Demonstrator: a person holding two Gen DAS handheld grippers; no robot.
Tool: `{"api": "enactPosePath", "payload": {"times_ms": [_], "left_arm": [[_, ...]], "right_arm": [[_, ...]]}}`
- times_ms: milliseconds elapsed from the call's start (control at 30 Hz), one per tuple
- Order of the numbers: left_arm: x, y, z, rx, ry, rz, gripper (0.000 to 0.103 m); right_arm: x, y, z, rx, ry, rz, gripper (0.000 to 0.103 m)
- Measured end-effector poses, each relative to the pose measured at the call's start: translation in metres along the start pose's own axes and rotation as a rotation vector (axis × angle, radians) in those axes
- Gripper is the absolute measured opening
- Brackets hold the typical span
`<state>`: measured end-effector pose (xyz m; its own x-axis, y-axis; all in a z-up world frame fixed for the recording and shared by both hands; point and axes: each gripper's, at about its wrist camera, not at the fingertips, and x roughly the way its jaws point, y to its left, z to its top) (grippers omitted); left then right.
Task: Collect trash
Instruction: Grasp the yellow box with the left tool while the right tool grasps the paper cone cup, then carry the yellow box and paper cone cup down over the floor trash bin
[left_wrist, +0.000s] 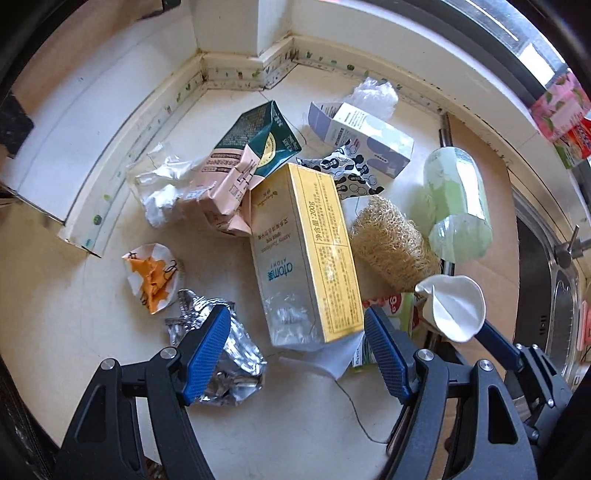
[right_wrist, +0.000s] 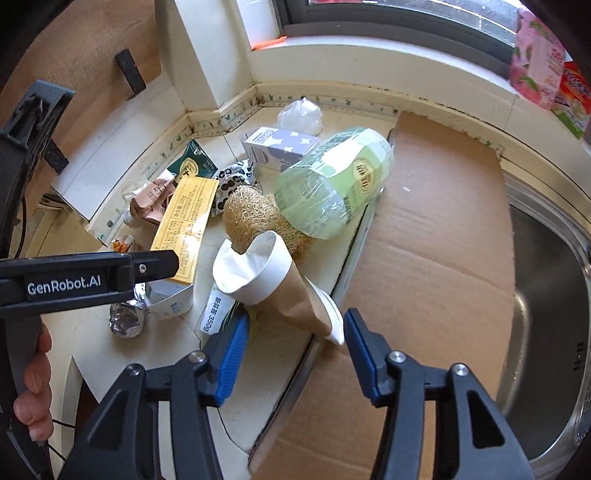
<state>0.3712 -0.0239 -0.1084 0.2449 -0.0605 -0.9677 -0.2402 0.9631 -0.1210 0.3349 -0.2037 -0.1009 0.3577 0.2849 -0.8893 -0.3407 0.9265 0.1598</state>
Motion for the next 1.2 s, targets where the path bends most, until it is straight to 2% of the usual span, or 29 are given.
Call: {"api": "enactPosePath", "payload": {"times_ms": [333, 400, 433, 600, 833, 1000, 1200], "left_arm": [[0.028, -0.011, 0.023, -0.017, 0.044, 0.030, 0.073], [0.033, -0.012, 0.029, -0.028, 0.046, 0.034, 0.073], [0.036, -0.012, 0.031, -0.035, 0.046, 0.036, 0.073], [0.041, -0.010, 0.036, -0.061, 0.033, 0.027, 0.050], [0.029, -0.006, 0.027, -0.084, 0.000, -0.011, 0.032], [0.009, -0.006, 0.015, -0.082, -0.040, -0.037, 0.030], [-0.033, -0.007, -0.008, -0.061, -0.105, -0.072, 0.030]], "right_arm": [[0.014, 0.003, 0.006, -0.075, -0.002, 0.011, 0.031], [0.016, 0.003, 0.007, -0.082, -0.005, 0.019, 0.022], [0.016, 0.002, 0.007, -0.085, -0.006, 0.023, 0.022], [0.012, 0.001, 0.007, -0.097, -0.034, 0.043, 0.021], [-0.006, 0.003, 0.005, -0.109, -0.082, 0.098, 0.021], [-0.022, 0.005, 0.002, -0.088, -0.113, 0.138, 0.021], [-0.045, 0.010, -0.004, -0.066, -0.150, 0.161, 0.020]]}}
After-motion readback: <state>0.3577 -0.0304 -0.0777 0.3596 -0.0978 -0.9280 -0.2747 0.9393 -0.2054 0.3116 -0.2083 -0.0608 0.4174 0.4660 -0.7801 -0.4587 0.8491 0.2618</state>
